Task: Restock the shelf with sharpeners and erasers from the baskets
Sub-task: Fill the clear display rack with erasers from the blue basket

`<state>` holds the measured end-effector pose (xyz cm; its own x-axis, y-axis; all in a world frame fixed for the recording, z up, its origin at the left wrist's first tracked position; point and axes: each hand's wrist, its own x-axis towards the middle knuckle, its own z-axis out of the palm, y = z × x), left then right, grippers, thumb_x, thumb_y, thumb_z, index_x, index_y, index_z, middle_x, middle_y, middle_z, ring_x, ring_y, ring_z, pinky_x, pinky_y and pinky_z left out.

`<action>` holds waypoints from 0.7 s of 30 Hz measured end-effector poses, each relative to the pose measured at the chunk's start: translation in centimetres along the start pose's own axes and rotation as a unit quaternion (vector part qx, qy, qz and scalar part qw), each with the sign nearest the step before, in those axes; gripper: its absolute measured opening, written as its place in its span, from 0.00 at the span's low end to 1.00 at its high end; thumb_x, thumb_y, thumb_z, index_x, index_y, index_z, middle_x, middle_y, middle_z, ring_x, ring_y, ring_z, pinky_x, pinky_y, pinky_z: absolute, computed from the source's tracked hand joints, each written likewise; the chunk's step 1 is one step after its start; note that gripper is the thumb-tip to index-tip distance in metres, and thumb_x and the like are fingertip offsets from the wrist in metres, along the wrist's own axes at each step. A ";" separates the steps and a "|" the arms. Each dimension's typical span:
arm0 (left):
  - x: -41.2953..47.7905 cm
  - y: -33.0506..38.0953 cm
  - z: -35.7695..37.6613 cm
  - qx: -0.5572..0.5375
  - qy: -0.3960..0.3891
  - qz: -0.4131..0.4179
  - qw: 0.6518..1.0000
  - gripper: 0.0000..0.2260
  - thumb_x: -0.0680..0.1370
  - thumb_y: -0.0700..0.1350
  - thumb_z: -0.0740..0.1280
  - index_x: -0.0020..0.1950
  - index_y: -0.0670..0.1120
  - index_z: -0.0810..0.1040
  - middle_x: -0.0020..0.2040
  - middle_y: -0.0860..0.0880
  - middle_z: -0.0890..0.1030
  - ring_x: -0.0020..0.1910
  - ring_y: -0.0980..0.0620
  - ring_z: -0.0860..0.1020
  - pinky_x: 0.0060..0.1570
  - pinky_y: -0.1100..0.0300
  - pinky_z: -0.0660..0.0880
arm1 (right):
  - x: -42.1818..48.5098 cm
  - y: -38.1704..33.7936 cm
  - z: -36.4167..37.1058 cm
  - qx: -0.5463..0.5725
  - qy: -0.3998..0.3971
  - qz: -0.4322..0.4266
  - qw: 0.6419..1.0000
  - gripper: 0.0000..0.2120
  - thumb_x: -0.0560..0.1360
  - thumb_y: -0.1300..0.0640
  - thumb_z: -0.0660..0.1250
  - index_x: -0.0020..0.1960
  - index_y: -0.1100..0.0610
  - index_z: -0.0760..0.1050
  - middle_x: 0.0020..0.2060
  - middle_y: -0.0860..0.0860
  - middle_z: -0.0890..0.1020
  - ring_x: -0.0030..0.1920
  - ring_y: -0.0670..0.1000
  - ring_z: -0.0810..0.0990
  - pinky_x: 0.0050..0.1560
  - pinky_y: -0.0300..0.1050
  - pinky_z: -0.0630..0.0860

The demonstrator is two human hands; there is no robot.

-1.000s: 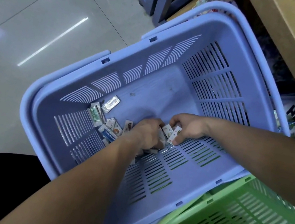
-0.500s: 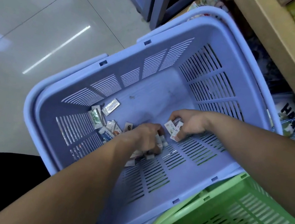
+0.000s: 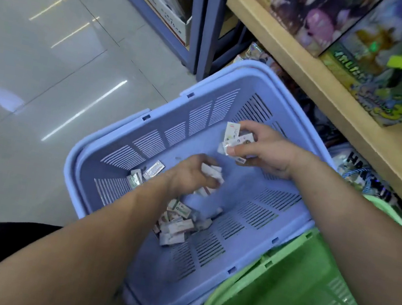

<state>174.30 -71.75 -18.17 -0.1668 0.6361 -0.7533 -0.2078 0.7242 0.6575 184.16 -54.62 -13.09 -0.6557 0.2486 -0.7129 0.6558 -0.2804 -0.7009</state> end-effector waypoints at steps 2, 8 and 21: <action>-2.2 2.1 -0.6 -0.049 0.011 0.020 0.999 0.15 0.76 0.32 0.73 0.58 0.45 0.76 0.46 0.39 0.81 0.41 0.45 0.79 0.41 0.57 0.77 | -2.9 -1.2 0.6 0.051 0.029 -0.033 0.998 0.16 0.75 0.68 0.72 0.58 0.53 0.76 0.43 0.48 0.82 0.44 0.49 0.81 0.46 0.46 0.79; -10.8 9.0 -0.8 -0.139 -0.030 0.087 0.986 0.13 0.77 0.32 0.72 0.55 0.48 0.76 0.45 0.46 0.82 0.39 0.51 0.83 0.40 0.58 0.80 | -12.8 -3.3 3.2 0.185 0.122 -0.113 0.969 0.14 0.74 0.67 0.72 0.57 0.55 0.76 0.48 0.55 0.80 0.48 0.56 0.76 0.47 0.50 0.77; -23.6 12.0 4.0 -0.197 0.024 0.179 0.964 0.20 0.76 0.41 0.74 0.67 0.50 0.78 0.51 0.46 0.86 0.44 0.49 0.85 0.43 0.58 0.81 | -25.0 -3.6 9.0 0.299 0.140 -0.174 0.928 0.12 0.79 0.62 0.69 0.62 0.53 0.76 0.53 0.54 0.85 0.48 0.54 0.82 0.56 0.55 0.81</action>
<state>179.59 -77.05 7.57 -0.3378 0.8072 -0.4841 -0.4769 0.2967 0.8274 194.86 -68.17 7.41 -0.6115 0.6274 -0.4821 0.0441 -0.5813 -0.8125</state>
